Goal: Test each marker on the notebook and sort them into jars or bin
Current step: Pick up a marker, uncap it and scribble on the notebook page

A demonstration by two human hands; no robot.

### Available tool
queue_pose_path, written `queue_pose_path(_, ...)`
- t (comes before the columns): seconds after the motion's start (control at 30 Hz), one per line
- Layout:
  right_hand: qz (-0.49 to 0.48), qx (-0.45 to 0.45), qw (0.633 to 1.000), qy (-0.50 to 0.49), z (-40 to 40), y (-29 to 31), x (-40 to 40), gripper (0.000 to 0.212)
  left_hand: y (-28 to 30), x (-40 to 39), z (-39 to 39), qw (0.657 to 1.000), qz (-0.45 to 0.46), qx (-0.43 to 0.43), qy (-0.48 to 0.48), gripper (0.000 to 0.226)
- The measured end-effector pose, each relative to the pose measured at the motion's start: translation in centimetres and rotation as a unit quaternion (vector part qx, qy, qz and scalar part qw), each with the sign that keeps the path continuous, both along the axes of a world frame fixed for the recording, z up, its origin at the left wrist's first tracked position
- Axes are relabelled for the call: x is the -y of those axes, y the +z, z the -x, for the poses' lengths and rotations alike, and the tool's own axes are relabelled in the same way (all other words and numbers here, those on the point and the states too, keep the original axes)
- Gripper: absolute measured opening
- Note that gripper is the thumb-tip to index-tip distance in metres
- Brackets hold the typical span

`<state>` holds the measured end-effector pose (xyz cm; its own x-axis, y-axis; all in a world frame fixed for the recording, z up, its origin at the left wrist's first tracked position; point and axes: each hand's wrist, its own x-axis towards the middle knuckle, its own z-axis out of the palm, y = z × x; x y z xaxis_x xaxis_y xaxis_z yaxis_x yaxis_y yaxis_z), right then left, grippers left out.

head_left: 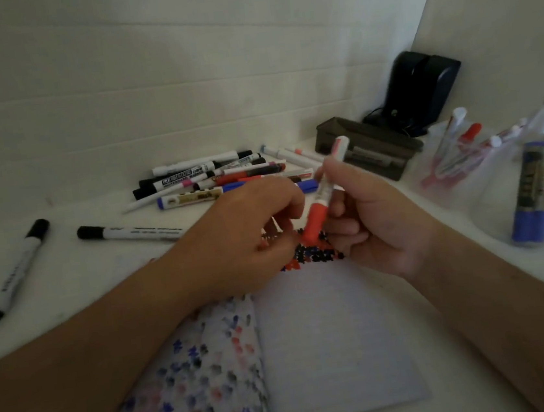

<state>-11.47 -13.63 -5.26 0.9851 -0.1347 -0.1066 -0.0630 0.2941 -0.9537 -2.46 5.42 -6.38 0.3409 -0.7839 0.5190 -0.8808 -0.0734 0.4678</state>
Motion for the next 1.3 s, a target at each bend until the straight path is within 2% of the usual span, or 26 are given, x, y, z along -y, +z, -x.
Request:
queue_pose_path(0.1, 0.061, 0.061, 0.996, -0.033, 0.2, -0.3, 0.0, 0.015, 0.0, -0.2, 0.3, 0.998, -0.041, -0.055, -0.005, 0.028)
queue_pose_path(0.17, 0.115, 0.113, 0.986, -0.050, 0.4, -0.4, -0.8, 0.021, 0.0, 0.0, 0.7, 0.996, -0.041, -0.075, 0.000, 0.030)
queue_pose_path(0.23, 0.143, 0.148, 0.977, -0.059, 0.5, -0.5, -1.6, 0.031, -0.2, 0.3, 0.7, 0.998, -0.034, -0.032, 0.030, 0.020)
queue_pose_path(0.3, 0.156, 0.154, 0.973, -0.068, 0.4, -0.7, -2.1, 0.035, -0.4, 0.5, 0.5, 0.998, -0.045, 0.019, 0.047, 0.016)
queue_pose_path(0.37, 0.171, 0.151, 0.972, -0.063, 0.1, -0.9, -2.0, 0.029, -0.6, 0.5, 0.3, 0.996, -0.066, 0.045, 0.043, 0.013)
queue_pose_path(0.53, 0.181, 0.154, 0.971, -0.030, 0.3, -1.4, -1.6, 0.021, -0.3, 0.2, 0.0, 0.996, -0.092, -0.001, 0.006, 0.012)
queue_pose_path(0.77, 0.153, 0.153, 0.976, 0.001, 0.5, -1.6, -1.3, 0.021, -0.4, 0.3, 0.3, 0.995, -0.102, -0.006, 0.022, 0.013)
queue_pose_path(0.97, 0.157, 0.153, 0.976, 0.007, 0.5, -1.7, -1.1, 0.021, -0.5, 0.2, 0.3, 0.994, -0.099, -0.012, 0.052, 0.031)
queue_pose_path(1.07, 0.143, 0.103, 0.984, 0.028, 0.8, -0.5, 0.1, 0.010, 0.0, 0.2, 0.8, 0.980, -0.170, -0.039, 0.093, 0.072)
queue_pose_path(1.13, 0.105, 0.074, 0.990, 0.053, 1.3, 0.4, 1.7, 0.015, 0.2, 0.0, 0.7, 0.967, -0.220, -0.055, 0.112, 0.087)
queue_pose_path(1.23, 0.145, 0.046, 0.986, 0.068, 1.8, 0.8, 2.8, 0.007, -0.1, -0.6, -0.1, 0.953, -0.283, -0.007, 0.111, 0.081)
queue_pose_path(1.3, 0.220, 0.046, 0.973, 0.055, 1.7, 0.2, 2.3, 0.015, -0.3, -0.8, -0.4, 0.944, -0.310, 0.022, 0.108, 0.077)
